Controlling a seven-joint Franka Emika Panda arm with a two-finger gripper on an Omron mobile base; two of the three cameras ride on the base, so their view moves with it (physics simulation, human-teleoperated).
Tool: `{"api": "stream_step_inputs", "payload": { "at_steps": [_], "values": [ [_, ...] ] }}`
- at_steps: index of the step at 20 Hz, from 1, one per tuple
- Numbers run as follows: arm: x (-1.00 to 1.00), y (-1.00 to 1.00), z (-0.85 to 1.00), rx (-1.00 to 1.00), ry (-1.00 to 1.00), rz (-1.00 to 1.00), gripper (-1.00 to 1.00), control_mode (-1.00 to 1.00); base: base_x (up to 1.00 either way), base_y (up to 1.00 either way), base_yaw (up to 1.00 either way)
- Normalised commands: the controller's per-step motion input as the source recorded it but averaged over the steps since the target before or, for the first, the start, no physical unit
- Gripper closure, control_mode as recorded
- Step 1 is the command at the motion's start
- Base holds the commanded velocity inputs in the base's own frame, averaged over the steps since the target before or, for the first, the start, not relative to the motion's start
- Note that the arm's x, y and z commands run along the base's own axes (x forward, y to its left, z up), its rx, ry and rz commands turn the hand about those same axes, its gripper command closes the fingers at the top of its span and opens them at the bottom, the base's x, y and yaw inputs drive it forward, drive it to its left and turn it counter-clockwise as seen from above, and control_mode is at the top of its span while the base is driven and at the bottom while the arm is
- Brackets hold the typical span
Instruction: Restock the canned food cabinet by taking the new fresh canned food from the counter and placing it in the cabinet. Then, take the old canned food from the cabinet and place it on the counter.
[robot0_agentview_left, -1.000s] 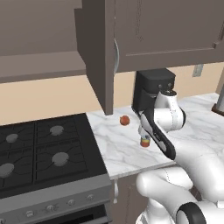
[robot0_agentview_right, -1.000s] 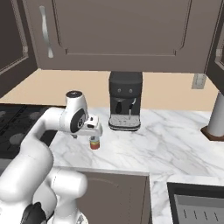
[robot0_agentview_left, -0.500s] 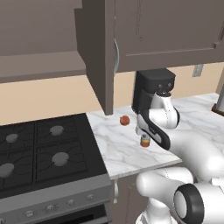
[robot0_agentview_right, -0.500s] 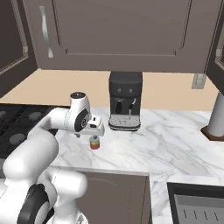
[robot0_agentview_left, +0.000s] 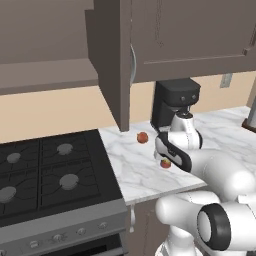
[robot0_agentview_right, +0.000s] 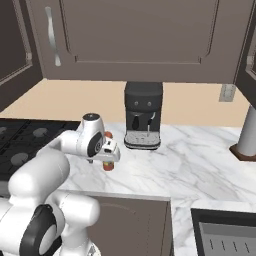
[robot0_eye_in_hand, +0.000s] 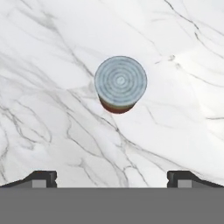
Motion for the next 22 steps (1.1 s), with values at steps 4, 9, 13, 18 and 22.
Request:
{"api": "stream_step_inputs", "payload": {
  "at_steps": [4,9,13,18,22],
  "values": [
    [0.03,0.00,-0.18,0.01,0.00,0.00,-1.00,-1.00,0.00,0.00,0.00],
    [0.05,0.00,-0.09,0.01,0.00,0.00,-1.00,-1.00,0.00,0.00,0.00],
    [0.10,0.00,-0.04,0.00,0.00,0.00,-1.00,-1.00,0.00,0.00,0.00],
    [0.19,0.00,-0.04,0.00,0.00,-0.01,-1.00,-1.00,0.00,0.00,0.00],
    [0.27,0.00,-0.04,0.00,0.00,-0.03,-1.00,-1.00,0.00,0.00,0.00]
  ]
}}
